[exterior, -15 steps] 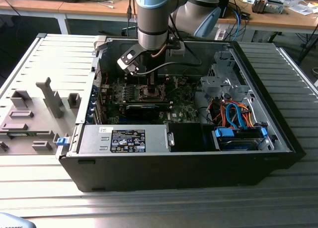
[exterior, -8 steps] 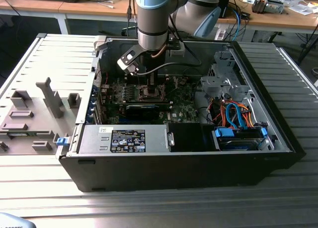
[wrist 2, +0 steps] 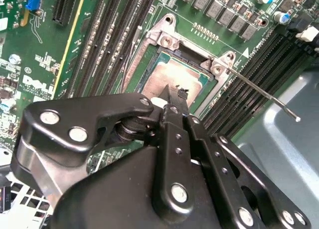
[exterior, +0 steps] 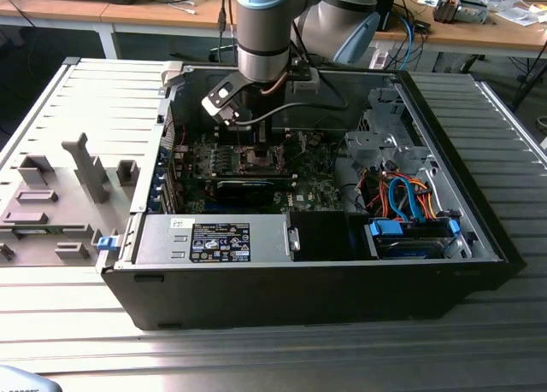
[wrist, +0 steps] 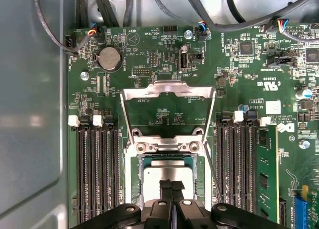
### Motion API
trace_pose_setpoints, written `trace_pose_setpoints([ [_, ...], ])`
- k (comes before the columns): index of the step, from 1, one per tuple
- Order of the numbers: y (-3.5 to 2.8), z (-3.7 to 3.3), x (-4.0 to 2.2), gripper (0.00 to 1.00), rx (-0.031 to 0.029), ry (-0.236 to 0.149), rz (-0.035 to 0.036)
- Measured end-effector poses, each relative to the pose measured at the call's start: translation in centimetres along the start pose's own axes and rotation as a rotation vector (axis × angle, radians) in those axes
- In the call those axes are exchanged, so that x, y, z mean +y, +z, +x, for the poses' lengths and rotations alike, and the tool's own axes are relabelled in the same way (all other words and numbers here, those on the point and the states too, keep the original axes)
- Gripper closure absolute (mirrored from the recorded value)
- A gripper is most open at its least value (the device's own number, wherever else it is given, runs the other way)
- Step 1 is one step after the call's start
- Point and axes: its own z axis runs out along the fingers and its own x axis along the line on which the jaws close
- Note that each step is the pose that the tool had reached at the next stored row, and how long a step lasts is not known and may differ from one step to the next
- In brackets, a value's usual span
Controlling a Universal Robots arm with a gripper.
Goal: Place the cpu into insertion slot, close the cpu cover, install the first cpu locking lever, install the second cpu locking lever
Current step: 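Place the cpu into insertion slot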
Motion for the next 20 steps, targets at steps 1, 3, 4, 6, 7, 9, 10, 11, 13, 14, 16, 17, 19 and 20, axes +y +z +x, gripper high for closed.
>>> trace_pose_setpoints([
  [1,-0.06,0.00,0.00,0.89,-0.0002,0.000,0.0001],
  [3,-0.31,0.00,0.02,0.89,-0.0002,0.000,0.0001],
  [4,-0.40,0.00,0.03,0.89,-0.0002,0.000,0.0000],
  [6,-0.59,0.01,0.03,0.89,-0.0002,0.000,0.0001],
  [7,-0.67,0.01,0.03,0.89,-0.0001,0.000,0.0001],
  [9,-0.85,0.01,0.04,0.89,-0.0002,0.000,0.0001],
  [10,-0.91,0.01,0.04,0.89,-0.0001,0.000,0.0001],
  [11,-0.96,0.01,0.04,0.89,-0.0002,0.000,0.0001],
  [13,-1.13,0.01,0.04,0.89,-0.0002,0.000,0.0001],
  [14,-1.32,0.02,0.05,0.89,-0.0002,0.000,0.0001],
  [16,-1.73,0.02,0.07,0.89,-0.0001,0.000,0.0001],
  [17,-1.87,0.03,0.07,0.89,-0.0002,0.000,0.0001],
  [19,-2.11,0.03,0.08,0.89,-0.0001,0.000,0.0001],
  [20,-2.17,0.03,0.08,0.89,-0.0001,0.000,0.0001],
])
